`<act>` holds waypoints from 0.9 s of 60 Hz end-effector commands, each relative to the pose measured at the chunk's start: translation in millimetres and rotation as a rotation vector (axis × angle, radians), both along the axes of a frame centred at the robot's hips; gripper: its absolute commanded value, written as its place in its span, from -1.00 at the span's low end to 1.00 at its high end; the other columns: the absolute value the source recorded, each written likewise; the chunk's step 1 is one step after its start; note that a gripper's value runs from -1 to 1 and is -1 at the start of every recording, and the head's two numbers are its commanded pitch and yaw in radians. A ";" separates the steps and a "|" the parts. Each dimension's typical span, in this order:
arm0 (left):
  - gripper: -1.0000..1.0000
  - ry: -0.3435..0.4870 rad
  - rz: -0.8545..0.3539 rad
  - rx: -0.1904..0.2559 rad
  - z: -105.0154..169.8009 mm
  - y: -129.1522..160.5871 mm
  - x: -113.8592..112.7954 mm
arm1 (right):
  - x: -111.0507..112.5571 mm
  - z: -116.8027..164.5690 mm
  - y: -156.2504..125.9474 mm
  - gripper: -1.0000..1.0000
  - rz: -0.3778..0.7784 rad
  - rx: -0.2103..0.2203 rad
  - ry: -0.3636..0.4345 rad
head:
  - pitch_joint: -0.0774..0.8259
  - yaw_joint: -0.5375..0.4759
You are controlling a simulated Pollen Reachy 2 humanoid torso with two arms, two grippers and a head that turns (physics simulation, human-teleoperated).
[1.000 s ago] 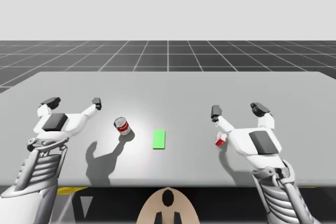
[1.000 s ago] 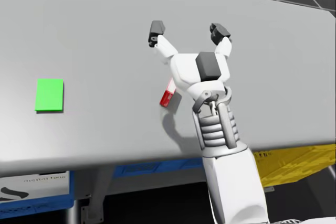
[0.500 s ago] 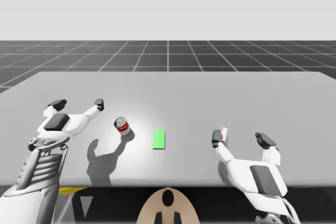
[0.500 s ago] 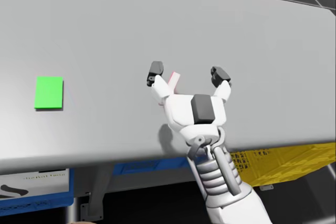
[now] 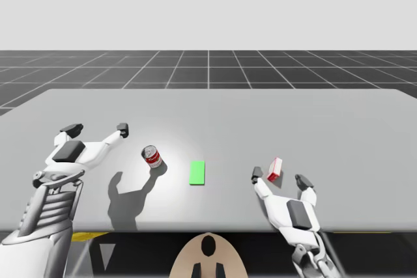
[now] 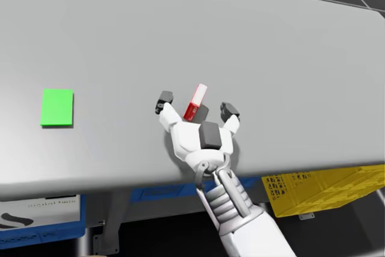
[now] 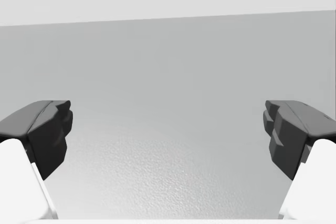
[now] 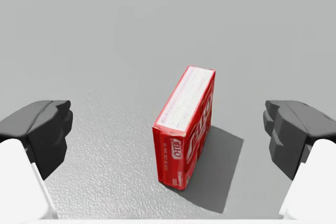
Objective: Look at the card. If it is red, pick the object on the left. If it is green, pick the object on the right.
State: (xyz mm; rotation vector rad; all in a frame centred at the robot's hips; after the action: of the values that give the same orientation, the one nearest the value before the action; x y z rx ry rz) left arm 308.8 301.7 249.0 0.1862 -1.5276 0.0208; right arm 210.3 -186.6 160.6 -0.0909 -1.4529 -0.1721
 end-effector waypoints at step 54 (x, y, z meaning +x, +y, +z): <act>-1.00 0.003 -0.003 -0.011 1.0 1.0 1.0 | 24.4 -25.9 21.3 1.00 -0.087 0.083 0.069 | 0.34 -0.73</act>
State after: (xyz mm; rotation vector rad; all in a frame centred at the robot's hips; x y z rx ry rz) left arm 309.3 302.7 250.3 0.1751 -1.5274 0.0234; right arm 239.2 -183.1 138.0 -0.1492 -1.3966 -0.2367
